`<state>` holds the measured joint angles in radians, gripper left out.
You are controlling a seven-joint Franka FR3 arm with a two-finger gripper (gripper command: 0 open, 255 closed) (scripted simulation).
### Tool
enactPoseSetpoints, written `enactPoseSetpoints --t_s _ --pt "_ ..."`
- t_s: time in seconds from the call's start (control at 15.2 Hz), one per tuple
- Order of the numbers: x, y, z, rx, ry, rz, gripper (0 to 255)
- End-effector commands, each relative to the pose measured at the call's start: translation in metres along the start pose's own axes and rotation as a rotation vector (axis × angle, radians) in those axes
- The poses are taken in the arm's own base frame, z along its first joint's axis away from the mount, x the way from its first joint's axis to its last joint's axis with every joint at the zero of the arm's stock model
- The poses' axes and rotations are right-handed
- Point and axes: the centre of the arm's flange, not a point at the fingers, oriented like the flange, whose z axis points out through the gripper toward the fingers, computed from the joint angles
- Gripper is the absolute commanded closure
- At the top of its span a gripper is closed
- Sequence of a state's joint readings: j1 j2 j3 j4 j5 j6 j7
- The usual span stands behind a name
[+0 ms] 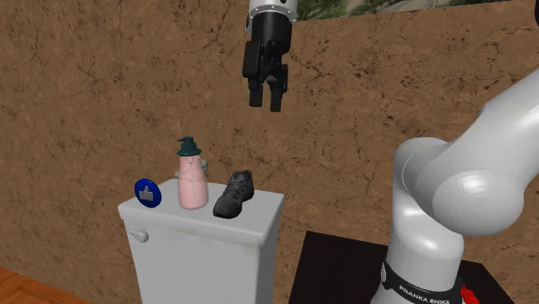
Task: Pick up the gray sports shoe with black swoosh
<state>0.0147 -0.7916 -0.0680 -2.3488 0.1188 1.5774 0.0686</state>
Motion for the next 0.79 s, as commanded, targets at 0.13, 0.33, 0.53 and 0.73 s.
enactPoseSetpoints --t_s 0.13,0.33,0.53,0.73 --pt "0.010 -0.004 0.021 -0.025 0.041 0.113 0" --pt "0.026 -0.007 0.053 -0.063 0.101 0.282 0" --pt "0.045 -0.006 0.083 -0.101 0.162 0.451 0" --pt "0.065 -0.001 0.112 -0.139 0.223 0.621 0"
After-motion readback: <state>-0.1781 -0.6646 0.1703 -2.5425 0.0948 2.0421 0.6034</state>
